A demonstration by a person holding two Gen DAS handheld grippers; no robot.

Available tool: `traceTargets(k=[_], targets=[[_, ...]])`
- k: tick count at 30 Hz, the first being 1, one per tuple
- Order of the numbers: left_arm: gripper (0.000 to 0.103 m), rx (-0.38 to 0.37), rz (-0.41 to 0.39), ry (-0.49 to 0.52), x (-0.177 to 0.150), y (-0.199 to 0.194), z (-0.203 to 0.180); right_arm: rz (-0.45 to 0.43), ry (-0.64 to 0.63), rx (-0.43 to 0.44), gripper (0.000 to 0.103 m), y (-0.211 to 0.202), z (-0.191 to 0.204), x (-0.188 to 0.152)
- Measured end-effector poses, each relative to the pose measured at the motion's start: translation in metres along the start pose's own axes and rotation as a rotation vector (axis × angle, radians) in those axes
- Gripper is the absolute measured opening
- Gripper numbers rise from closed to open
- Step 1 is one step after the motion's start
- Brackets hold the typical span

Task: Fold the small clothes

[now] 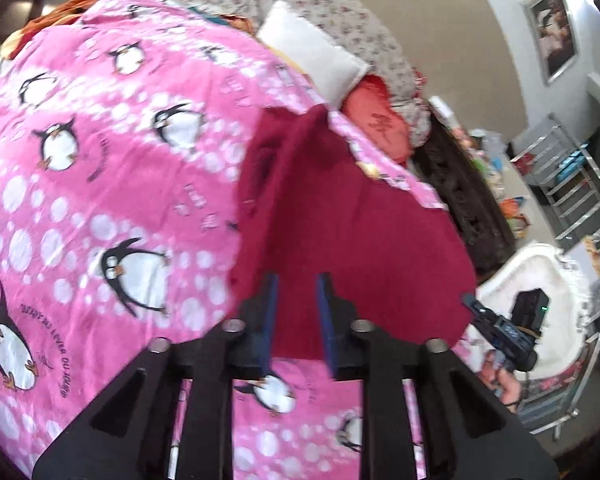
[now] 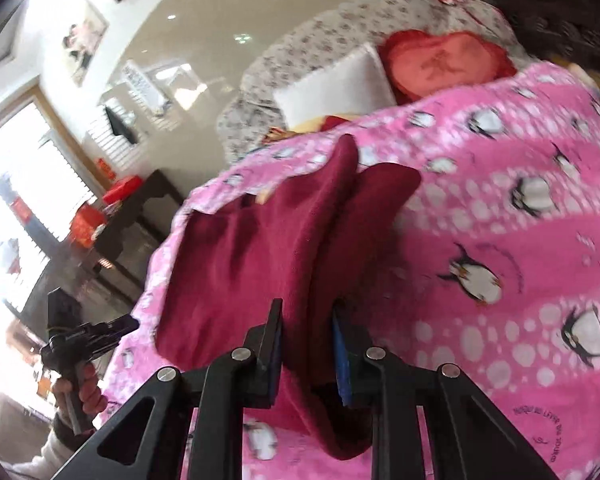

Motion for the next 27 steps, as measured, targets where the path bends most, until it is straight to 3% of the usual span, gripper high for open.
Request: traceTargets(k=[1,2,3,6,7,8,10,12,13,14,15,16,17,24,26,27], targets=[[0.044,0.021,-0.007,0.005,-0.004,0.0,0.007,0.009,0.021,0.005,0.021,0.005,-0.007,-0.002],[0.058,0.038,-0.013,0.003,-0.003,0.008,0.01,0.016,0.053,0.019,0.021,0.01,-0.015,-0.006],[0.063,0.046,-0.016,0.0,-0.004,0.012,0.015,0.017,0.067,0.024,0.021,0.012,-0.02,-0.006],[0.065,0.114,-0.01,0.019,-0.001,0.03,0.024,0.019,0.121,0.065,0.024,0.016,-0.033,-0.008],[0.065,0.131,-0.011,0.027,0.0,0.035,0.024,0.024,0.126,0.061,0.035,0.018,-0.035,-0.007],[0.065,0.145,-0.008,0.033,0.004,0.044,0.025,0.032,0.121,0.046,0.052,0.02,-0.036,-0.007],[0.065,0.145,0.029,0.012,0.005,0.066,0.026,0.051,0.099,0.031,0.057,0.028,-0.033,-0.01],[0.065,0.082,0.087,-0.023,0.002,0.087,0.026,0.095,0.055,0.028,0.056,0.042,-0.025,-0.014],[0.065,0.074,0.099,-0.024,0.001,0.092,0.026,0.099,0.048,0.031,0.049,0.047,-0.023,-0.016],[0.063,0.085,0.093,-0.011,0.0,0.095,0.024,0.104,0.046,0.034,0.035,0.05,-0.021,-0.017],[0.044,0.084,0.093,0.004,-0.001,0.096,0.021,0.108,0.045,0.036,0.031,0.051,-0.02,-0.018],[0.032,0.056,0.116,-0.006,-0.003,0.097,0.02,0.106,0.047,0.042,0.027,0.049,-0.019,-0.019],[0.028,0.005,0.142,-0.045,-0.005,0.095,0.021,0.099,0.045,0.069,0.026,0.043,-0.015,-0.018],[0.025,-0.051,0.124,0.058,-0.031,0.022,-0.017,0.102,0.009,0.184,0.025,-0.002,0.014,-0.023],[0.025,-0.028,0.139,0.072,-0.047,0.006,-0.017,0.132,-0.006,0.156,0.027,-0.007,0.015,-0.032],[0.028,0.014,0.172,0.055,-0.058,0.007,-0.009,0.149,-0.026,0.096,0.028,-0.006,0.011,-0.036]])
Point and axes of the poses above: each gripper's, at about its wrist camera, not at the fingertips, and y roughly the way its jaws point, z to its left, x to its top, the point moved 4 cm from there along y, roughly the way its jaws point, and after that the axes turned 4 degrees about -x, right-handed, at the moved point
